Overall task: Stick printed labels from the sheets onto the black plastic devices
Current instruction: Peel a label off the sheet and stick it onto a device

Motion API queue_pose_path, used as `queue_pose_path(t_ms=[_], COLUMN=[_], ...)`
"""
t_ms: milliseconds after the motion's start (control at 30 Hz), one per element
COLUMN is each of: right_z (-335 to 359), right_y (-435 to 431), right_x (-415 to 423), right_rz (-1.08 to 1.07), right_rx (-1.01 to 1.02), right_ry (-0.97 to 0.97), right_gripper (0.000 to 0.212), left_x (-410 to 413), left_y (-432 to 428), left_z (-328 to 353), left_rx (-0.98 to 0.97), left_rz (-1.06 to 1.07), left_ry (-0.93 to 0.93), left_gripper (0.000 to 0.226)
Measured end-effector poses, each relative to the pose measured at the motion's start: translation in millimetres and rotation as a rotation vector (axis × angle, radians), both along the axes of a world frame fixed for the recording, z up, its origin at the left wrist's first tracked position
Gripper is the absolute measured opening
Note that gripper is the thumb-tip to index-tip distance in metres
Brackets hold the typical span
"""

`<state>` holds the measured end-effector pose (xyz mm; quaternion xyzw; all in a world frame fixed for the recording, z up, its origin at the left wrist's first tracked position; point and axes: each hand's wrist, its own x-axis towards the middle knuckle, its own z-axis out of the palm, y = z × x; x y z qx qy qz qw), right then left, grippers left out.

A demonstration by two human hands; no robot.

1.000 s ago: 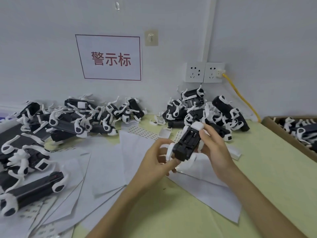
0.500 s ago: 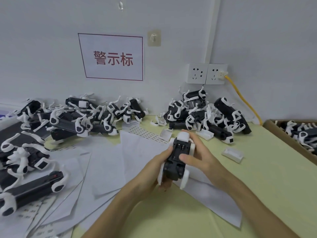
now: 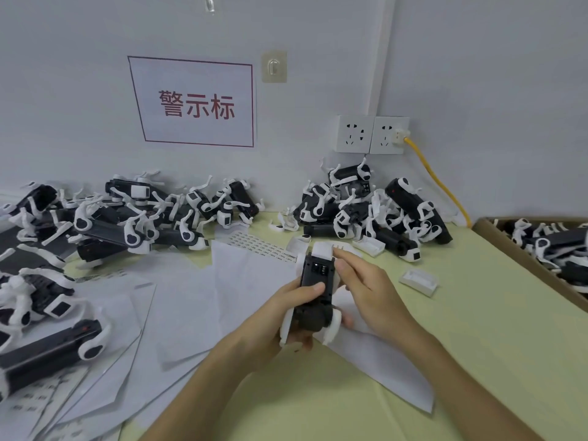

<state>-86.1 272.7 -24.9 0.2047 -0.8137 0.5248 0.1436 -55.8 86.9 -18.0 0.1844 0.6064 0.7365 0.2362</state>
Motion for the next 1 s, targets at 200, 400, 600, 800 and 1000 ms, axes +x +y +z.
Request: queue_pose_path(t_ms=[200, 400, 600, 800, 1000], right_z=[-3, -4, -17, -22, -24], right_y=[5, 8, 20, 27, 22], right_x=[-6, -13, -18, -26, -22], right_rz=[0.056, 0.013, -0.279, -0.292, -0.194], right_rx=[-0.007, -0.038, 0.639, 0.697, 0.638], right_ry=[-0.127, -0.116, -0.167, -0.26, -0.14], right_gripper=[0.032, 0.028, 0.073, 0.087, 0.058], left_x=[-4, -4, -13, -18, -20], left_y=[-3, 1, -16, -30, -33], left_z=[-1, -1, 5, 4, 1], left_rx=[0.08, 0.124, 0.28, 0.424, 0.395], left_rz=[0.139, 0.218, 0.556, 0.686, 0.564], left_ry=[-0.012, 0.011, -0.09, -0.186, -0.133], left_gripper=[0.055, 0.051, 0.026, 0.022, 0.039])
